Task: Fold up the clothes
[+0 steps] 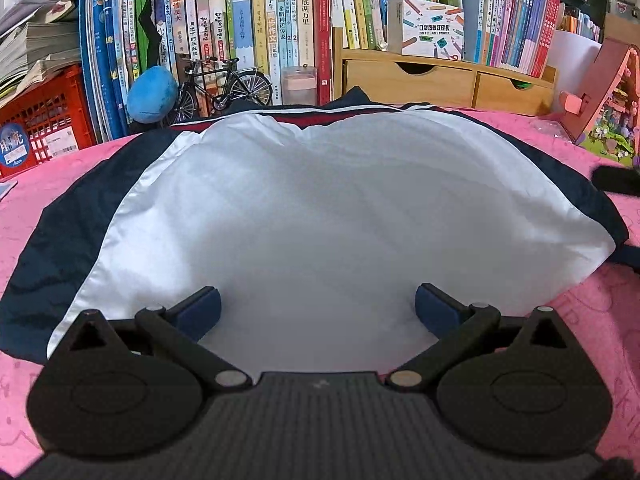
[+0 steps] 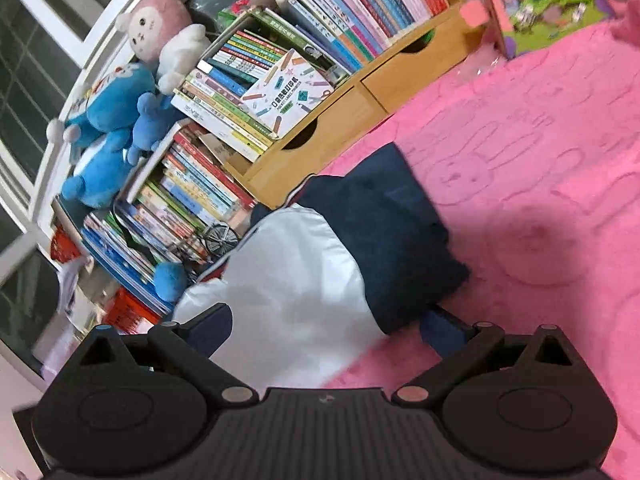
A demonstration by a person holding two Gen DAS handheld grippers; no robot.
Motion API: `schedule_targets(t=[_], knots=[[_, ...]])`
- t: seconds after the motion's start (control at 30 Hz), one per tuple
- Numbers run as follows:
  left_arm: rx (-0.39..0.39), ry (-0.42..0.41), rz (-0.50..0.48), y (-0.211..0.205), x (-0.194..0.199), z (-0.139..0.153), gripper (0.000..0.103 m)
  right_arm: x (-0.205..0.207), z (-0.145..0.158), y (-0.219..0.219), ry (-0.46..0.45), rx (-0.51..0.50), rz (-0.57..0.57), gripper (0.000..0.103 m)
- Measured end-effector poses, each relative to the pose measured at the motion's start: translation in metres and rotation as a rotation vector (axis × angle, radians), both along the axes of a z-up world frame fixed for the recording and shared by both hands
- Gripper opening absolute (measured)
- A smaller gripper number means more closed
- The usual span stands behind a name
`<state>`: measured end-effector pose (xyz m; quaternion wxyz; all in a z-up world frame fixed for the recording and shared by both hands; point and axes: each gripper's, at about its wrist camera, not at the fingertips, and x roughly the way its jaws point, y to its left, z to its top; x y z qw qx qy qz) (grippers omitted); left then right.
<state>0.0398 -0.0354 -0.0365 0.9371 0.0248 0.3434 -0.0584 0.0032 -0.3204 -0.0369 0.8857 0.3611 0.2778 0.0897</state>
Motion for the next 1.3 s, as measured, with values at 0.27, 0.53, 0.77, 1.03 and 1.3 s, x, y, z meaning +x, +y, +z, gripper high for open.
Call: schedule_targets(t=[0.27,0.53,0.77,1.03,1.3], knots=[[-0.004,0.001,0.002,-0.001,0.000,0.000,0.103,0.037,-0.001,0.005,0.006,-0.039,-0.048,0.094],[-0.005,0.001,0.004,-0.001,0.000,0.000,0.103,0.023,-0.015,-0.013,0.038,-0.001,-0.178,0.025],[-0.044,-0.004,-0.007,0.005,-0.002,0.001,0.103,0.024,0.047,0.034,-0.125,-0.284,-0.076,0.013],[-0.496,-0.024,0.068,0.097,-0.025,0.021,0.103,0.021,0.096,0.136,-0.319,-0.611,0.225,0.013],[-0.122,-0.023,0.062,0.068,-0.027,0.023,0.103,0.024,0.068,0.146,-0.212,-0.687,0.057,0.023]])
